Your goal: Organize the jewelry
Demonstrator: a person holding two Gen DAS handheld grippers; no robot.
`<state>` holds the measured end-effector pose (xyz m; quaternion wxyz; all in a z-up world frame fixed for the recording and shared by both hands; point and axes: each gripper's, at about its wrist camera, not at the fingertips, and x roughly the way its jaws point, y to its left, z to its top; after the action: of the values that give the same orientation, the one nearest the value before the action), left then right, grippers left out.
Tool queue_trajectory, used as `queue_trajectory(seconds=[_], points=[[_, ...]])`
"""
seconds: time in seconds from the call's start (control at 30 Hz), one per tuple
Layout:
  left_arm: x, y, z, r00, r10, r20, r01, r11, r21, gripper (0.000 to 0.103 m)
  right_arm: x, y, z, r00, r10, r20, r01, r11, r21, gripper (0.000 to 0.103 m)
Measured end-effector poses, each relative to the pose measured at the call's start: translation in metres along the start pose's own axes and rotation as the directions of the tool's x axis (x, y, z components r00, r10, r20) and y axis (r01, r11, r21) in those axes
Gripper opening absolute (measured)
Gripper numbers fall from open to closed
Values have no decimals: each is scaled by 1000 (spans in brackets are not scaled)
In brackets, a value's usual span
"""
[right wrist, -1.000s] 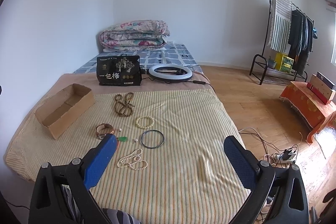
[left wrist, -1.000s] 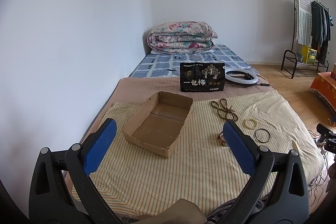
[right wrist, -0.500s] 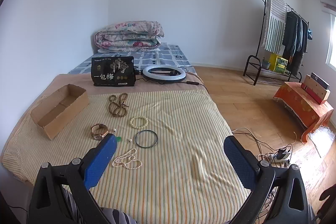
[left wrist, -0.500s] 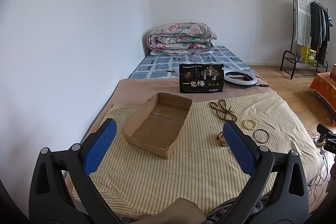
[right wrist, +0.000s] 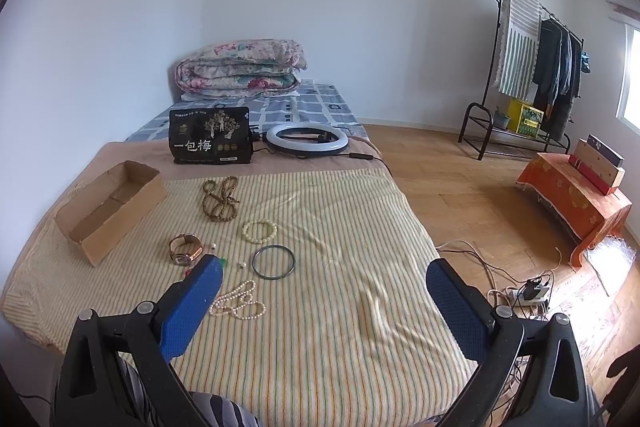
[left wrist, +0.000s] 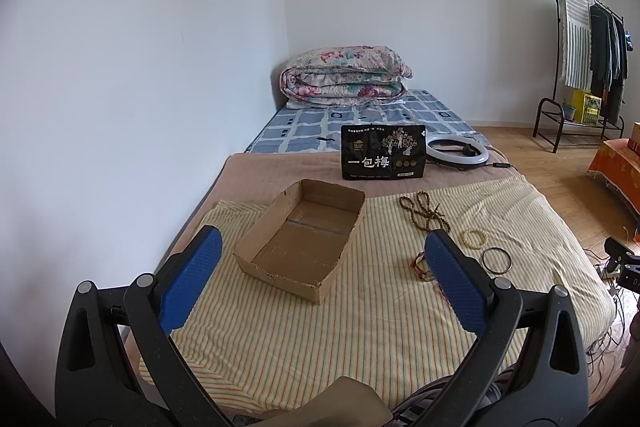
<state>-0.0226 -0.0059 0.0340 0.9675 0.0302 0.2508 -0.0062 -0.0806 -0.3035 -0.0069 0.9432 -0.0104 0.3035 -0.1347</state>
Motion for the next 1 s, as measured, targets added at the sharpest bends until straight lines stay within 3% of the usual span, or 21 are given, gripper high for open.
queue_trajectory(seconds=[0.6,1.0], points=[[-6,-5,-2,1000,-4,-10,4,1000,2,103,4,-3,-3,1000,-1,-21,1,1000,16,103],[24,-8,-23,998,-18,-65,18,1000,2,103,15,-7,-10,999,3,-50,-1,999,35,103]])
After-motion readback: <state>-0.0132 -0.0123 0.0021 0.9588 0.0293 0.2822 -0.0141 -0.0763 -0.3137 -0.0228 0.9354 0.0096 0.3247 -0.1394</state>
